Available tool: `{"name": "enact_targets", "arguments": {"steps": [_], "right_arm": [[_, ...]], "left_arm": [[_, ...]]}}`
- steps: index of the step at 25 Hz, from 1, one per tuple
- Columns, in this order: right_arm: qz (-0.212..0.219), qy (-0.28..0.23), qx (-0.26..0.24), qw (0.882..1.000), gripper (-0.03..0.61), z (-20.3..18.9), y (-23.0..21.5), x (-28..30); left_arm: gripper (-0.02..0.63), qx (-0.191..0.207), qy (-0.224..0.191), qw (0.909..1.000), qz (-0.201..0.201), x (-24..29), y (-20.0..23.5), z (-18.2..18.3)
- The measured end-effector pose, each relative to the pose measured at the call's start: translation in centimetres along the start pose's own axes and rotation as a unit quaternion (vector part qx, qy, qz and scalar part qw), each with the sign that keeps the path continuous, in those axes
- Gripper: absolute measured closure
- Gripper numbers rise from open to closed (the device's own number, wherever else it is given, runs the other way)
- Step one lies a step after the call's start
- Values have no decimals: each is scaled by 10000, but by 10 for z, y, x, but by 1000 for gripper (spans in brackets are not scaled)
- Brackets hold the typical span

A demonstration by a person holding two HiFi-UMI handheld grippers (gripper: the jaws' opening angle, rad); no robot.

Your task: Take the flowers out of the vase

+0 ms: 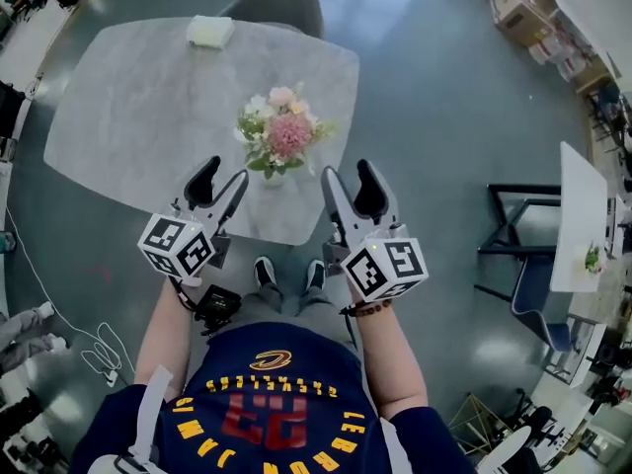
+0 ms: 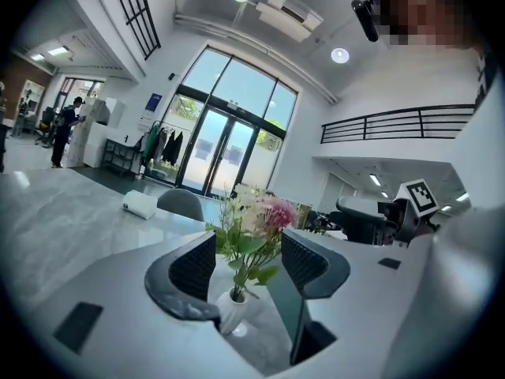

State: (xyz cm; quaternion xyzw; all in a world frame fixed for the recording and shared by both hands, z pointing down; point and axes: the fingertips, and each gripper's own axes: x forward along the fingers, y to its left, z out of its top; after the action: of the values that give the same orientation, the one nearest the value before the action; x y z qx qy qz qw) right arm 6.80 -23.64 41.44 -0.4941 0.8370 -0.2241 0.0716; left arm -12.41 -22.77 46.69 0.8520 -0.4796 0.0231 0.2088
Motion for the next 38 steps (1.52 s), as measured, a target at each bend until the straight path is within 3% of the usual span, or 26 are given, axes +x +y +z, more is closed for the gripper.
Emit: {"name": "enact_targets", "arguments": {"steps": [8,12,16,27,32,38], "right_arm": [[-309,-8,261,9992,316,-20,-22,-8],[-494,54,378,9981,318,-31,-36,-13],[-647,116,512,9965,318,-39,-47,-19],[-709,246,638,9951,318,-56,-55,-20],[-737,267,716,9943,318,-60,-57,-25],[-759,261,744,9940,318,-61,-57,-30]], "left_arm": [[356,-179,848,9956,-367,49,7,-47],[346,-339,1124,9920,-466,68,11,-66],[344,-252,1319,9895,-539,83,14,-81],[345,-59,1498,9855,-790,105,9,-95],[347,404,1488,9859,-655,111,9,-92],[462,494,1431,9866,-608,109,7,-92]]}}
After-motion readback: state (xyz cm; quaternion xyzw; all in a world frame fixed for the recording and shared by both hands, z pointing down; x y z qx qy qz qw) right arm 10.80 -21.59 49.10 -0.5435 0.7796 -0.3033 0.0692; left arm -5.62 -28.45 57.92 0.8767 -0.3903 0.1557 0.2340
